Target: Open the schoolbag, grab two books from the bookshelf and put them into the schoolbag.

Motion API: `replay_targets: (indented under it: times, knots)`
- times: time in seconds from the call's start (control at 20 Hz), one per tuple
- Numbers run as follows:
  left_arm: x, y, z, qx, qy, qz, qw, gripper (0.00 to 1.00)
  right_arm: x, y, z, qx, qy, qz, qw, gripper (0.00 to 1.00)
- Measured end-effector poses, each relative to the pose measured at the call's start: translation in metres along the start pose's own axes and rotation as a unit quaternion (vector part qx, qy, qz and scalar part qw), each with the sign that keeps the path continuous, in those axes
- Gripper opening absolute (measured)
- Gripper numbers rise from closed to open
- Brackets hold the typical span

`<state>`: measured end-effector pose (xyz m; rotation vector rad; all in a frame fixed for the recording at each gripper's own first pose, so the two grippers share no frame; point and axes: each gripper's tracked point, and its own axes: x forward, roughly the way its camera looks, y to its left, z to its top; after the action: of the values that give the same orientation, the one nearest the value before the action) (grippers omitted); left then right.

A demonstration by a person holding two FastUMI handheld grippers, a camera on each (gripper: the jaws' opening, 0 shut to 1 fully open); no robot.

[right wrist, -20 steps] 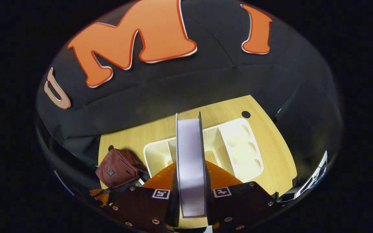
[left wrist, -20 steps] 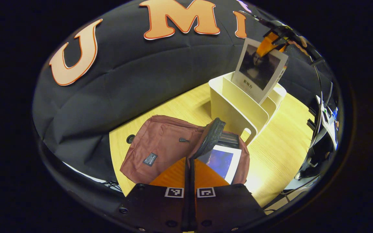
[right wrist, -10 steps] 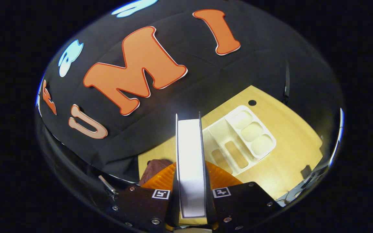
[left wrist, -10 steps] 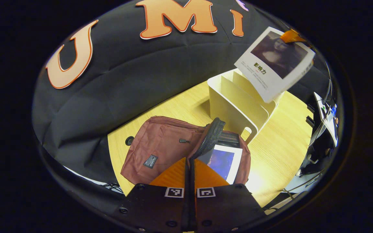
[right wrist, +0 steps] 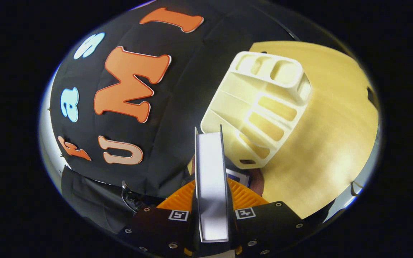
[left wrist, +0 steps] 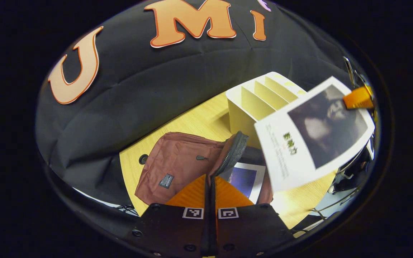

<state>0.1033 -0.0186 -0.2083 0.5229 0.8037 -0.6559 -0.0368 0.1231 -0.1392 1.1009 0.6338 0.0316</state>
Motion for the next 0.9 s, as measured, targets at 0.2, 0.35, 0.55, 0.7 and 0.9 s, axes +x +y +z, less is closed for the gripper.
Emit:
replay_targets:
  times: [0.2, 0.35, 0.55, 0.7, 0.9]
  knots:
    - [-0.003, 0.000, 0.004, 0.005, 0.000, 0.003, 1.000, 0.01, 0.030, -0.026, -0.036, 0.030, 0.009, 0.008, 0.999, 0.32]
    - [-0.007, -0.001, 0.006, 0.006, -0.002, 0.004, 1.000, 0.01, 0.063, -0.039, -0.059, 0.063, 0.019, 0.019, 0.998, 0.32]
    - [-0.015, 0.001, 0.007, 0.007, -0.007, 0.008, 1.000, 0.01, 0.102, -0.050, -0.077, 0.084, 0.027, 0.021, 0.996, 0.32]
    - [-0.023, -0.002, 0.013, 0.017, -0.014, 0.013, 1.000, 0.01, 0.122, -0.053, -0.080, 0.097, 0.005, 0.036, 0.995, 0.32]
    - [-0.033, -0.013, 0.022, 0.035, -0.024, 0.014, 0.999, 0.00, 0.142, -0.045, -0.083, 0.101, -0.024, 0.059, 0.993, 0.32]
